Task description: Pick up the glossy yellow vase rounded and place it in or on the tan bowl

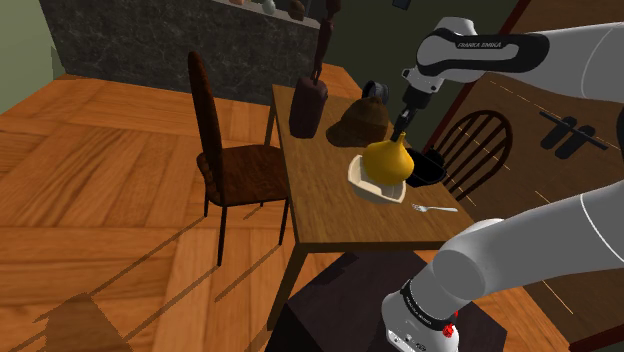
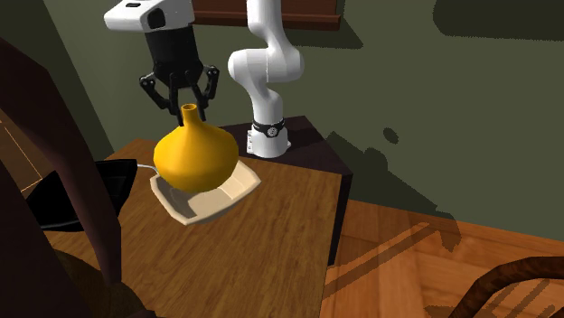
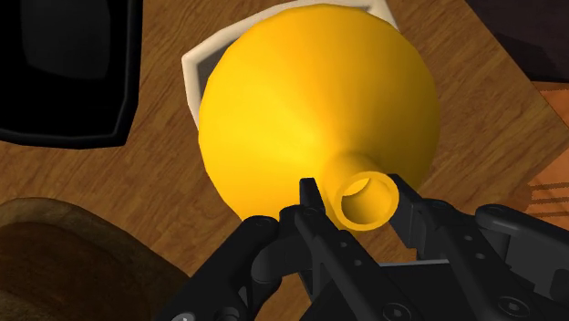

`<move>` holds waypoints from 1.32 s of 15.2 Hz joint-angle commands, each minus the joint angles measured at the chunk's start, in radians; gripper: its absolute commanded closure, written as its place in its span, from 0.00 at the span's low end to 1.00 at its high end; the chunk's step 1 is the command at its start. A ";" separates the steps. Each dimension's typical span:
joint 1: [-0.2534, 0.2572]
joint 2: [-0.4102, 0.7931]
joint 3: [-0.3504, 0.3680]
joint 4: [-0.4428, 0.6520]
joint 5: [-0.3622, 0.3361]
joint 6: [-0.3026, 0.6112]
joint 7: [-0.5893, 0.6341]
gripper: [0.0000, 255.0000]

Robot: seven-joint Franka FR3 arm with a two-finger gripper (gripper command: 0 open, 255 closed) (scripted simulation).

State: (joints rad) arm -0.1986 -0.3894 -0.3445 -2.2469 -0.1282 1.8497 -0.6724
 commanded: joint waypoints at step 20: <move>0.005 -0.002 0.011 0.126 0.007 -0.126 -0.002 0.00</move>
